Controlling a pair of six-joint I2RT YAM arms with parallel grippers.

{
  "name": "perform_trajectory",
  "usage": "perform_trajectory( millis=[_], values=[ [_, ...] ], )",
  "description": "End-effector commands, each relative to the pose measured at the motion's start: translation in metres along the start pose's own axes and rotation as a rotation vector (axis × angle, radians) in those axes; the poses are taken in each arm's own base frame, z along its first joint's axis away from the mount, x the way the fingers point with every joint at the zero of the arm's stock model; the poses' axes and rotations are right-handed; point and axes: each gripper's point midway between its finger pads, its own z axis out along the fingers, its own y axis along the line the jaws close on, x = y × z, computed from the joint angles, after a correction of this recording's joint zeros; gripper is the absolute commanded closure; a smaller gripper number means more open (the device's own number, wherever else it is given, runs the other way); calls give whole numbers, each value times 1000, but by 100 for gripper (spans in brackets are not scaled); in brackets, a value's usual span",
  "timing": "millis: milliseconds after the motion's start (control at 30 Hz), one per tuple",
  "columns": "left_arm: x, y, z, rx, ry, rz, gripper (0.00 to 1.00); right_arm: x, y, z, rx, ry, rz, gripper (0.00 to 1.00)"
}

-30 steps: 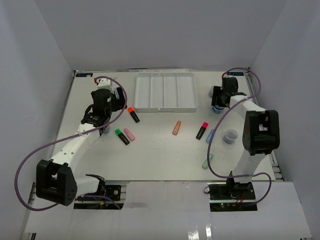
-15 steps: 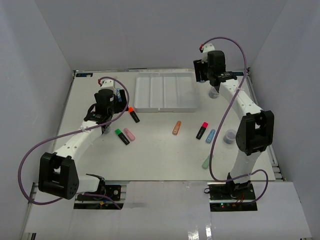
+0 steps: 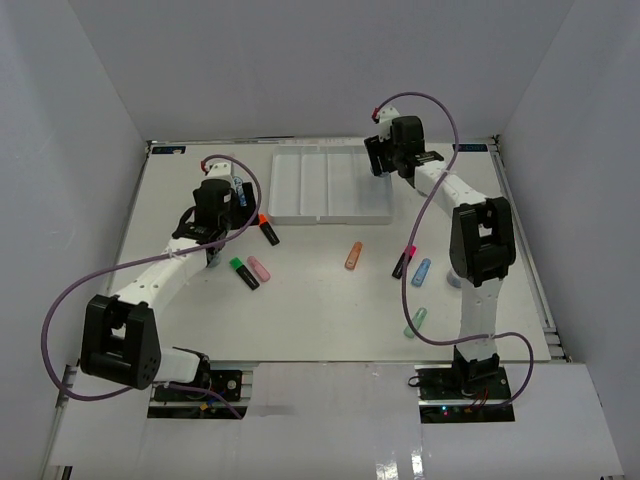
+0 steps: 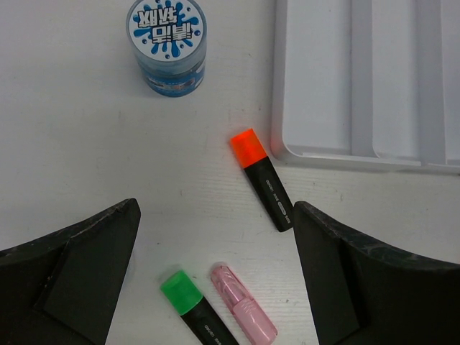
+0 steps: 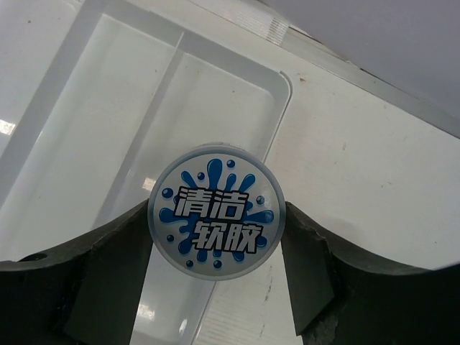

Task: Sort the stationery into containers
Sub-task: Place the stationery in the storage box, then pick up the stationery from the center of the board.

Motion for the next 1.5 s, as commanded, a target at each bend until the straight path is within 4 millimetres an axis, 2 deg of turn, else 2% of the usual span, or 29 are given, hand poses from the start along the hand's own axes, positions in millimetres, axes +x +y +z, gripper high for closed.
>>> perform_trajectory(
  millis=[0, 367, 467, 600, 633, 667, 733, 767, 867, 900, 933, 967, 1000, 1033, 1067, 1100, 1133, 1167, 1200, 1233, 1267, 1300, 1333, 1367, 1433, 1467],
  values=[
    [-12, -7, -1, 28, -10, -16, 2, -68, -8, -7, 21, -243, -33, 62],
    [-5, -12, 3, 50, 21, -29, 2, -40, 6, 42, -14, -215, -42, 55],
    [-4, -13, 4, 52, 25, -35, 2, -36, 8, 52, -16, -215, -36, 50],
    [-2, -14, 6, 56, 28, -41, 2, -31, 8, 59, -2, -221, -36, 34],
    [0, -15, 6, 59, 33, -41, 2, -31, 7, 59, 4, -220, -35, 22],
    [0, -15, 7, 59, 35, -41, 2, -31, 8, 59, 7, -218, -34, 17],
    [1, -15, 7, 60, 37, -41, 2, -35, 7, 52, 13, -220, -40, 6],
    [2, -16, 7, 64, 43, -51, 2, -38, 8, 48, 12, -223, -43, 4],
    [1, -18, 9, 68, 40, -56, 2, -59, 3, 21, 23, -252, -52, 4],
    [1, -16, 10, 55, 42, -54, 2, -78, -2, 1, 36, -287, -56, 5],
    [-4, -14, 11, 40, 30, -60, 2, -83, -4, -10, 40, -291, -58, 7],
    [-6, -8, 14, 13, 28, -70, 2, -102, -9, -36, 49, -317, -59, 8],
    [-10, -4, 16, 0, 26, -77, 2, -107, -10, -49, 52, -325, -56, 9],
    [-14, -1, 18, -12, 23, -90, 2, -104, -10, -60, 49, -314, -52, 9],
    [-28, 0, 20, -12, 1, -105, 2, -102, -8, -72, 36, -306, -47, 9],
    [-30, 6, 27, -27, 8, -113, 2, -121, -11, -104, 42, -356, -40, 9],
    [-44, 7, 29, -34, -17, -119, 2, -108, -5, -112, 19, -336, -17, 9],
    [-47, 11, 34, -47, -22, -119, 2, -106, -2, -124, 7, -342, -5, 9],
    [-51, 19, 38, -84, -29, -117, 2, -119, -3, -156, 9, -396, 7, 9],
    [-46, 24, 49, -110, -7, -105, 2, -118, -1, -169, 1, -412, 43, 10],
    [-56, 26, 54, -121, -19, -107, 2, -99, 4, -171, -11, -386, 63, 10],
    [-59, 34, 60, -140, -16, -115, 2, -110, 2, -201, -4, -444, 77, 10],
    [-52, 35, 72, -137, 15, -118, 2, -107, 8, -211, -35, -456, 85, 10],
    [-61, 38, 77, -139, 3, -126, 2, -102, 14, -230, -59, -476, 105, 10],
    [-61, 40, 88, -145, 18, -133, 2, -95, 18, -246, -74, -494, 121, 10],
    [-50, 43, 99, -158, 50, -129, 2, -90, 21, -252, -83, -497, 136, 10]
  ],
)
